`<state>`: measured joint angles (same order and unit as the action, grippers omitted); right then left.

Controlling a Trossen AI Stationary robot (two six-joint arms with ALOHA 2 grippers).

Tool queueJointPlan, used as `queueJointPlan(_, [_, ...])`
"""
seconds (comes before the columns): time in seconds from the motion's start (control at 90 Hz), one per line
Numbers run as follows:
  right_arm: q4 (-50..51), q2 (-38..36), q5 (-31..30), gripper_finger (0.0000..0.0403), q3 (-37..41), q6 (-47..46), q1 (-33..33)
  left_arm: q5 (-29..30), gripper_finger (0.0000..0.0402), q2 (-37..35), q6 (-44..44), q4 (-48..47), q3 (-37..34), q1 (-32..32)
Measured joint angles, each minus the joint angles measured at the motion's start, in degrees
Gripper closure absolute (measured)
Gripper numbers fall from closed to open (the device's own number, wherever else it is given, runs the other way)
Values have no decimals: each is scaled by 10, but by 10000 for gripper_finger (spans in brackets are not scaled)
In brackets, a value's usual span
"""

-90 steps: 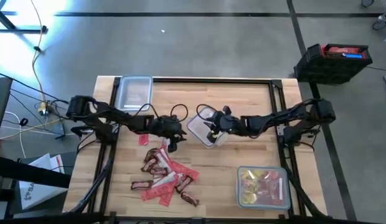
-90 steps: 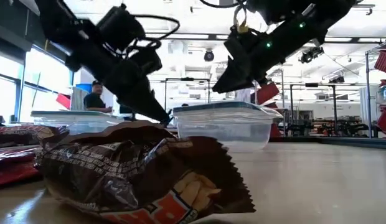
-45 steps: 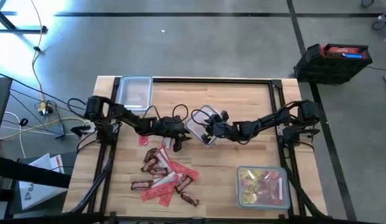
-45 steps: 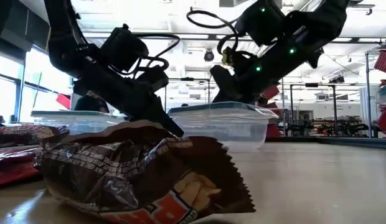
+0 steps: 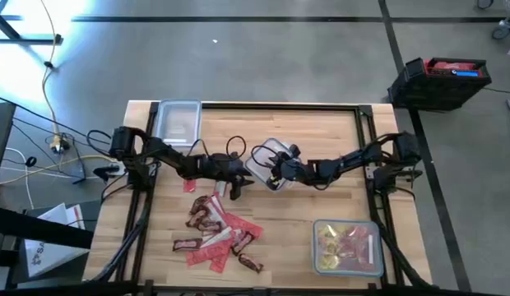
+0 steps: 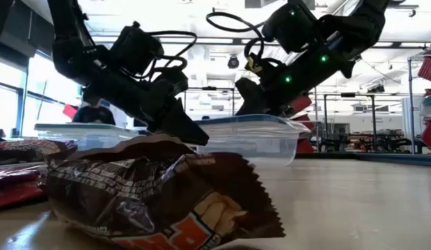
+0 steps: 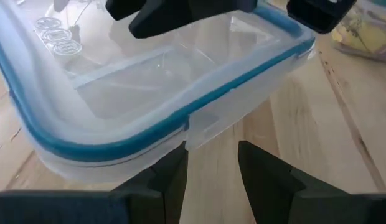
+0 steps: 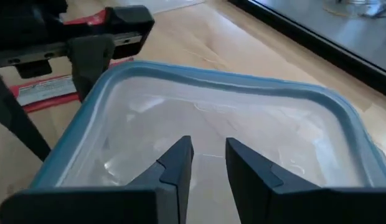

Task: Sort candy
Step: Open the transparent bin

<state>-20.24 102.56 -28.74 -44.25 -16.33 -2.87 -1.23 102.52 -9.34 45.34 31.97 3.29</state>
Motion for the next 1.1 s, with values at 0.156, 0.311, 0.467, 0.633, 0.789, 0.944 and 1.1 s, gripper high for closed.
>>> queueJointPlan(0.156, [-10, 1, 30, 328, 0, 29, 0, 43, 275, 4, 2, 13, 0, -9])
queueJointPlan(0.311, [-13, 1, 51, 328, 0, 31, 0, 25, 275, 4, -1, 23, 0, -7])
queueJointPlan(0.467, [-13, 1, 64, 328, 0, 33, -1, -10, 275, 4, -8, 31, 0, -14])
queueJointPlan(0.633, [-12, 1, 70, 328, 0, 33, 4, -100, 275, 3, -20, 54, 4, -19])
queueJointPlan(0.789, [-15, 1, 77, 327, 0, 49, 10, -236, 275, -15, -26, 66, 10, -25])
queueJointPlan(0.944, [-19, -22, 110, 327, 2, 89, -5, -310, 275, -82, -40, 7, 12, -26])
queueJointPlan(1.1, [-4, -83, 123, 327, 5, 114, -38, -148, 275, -153, 17, -159, 8, -27])
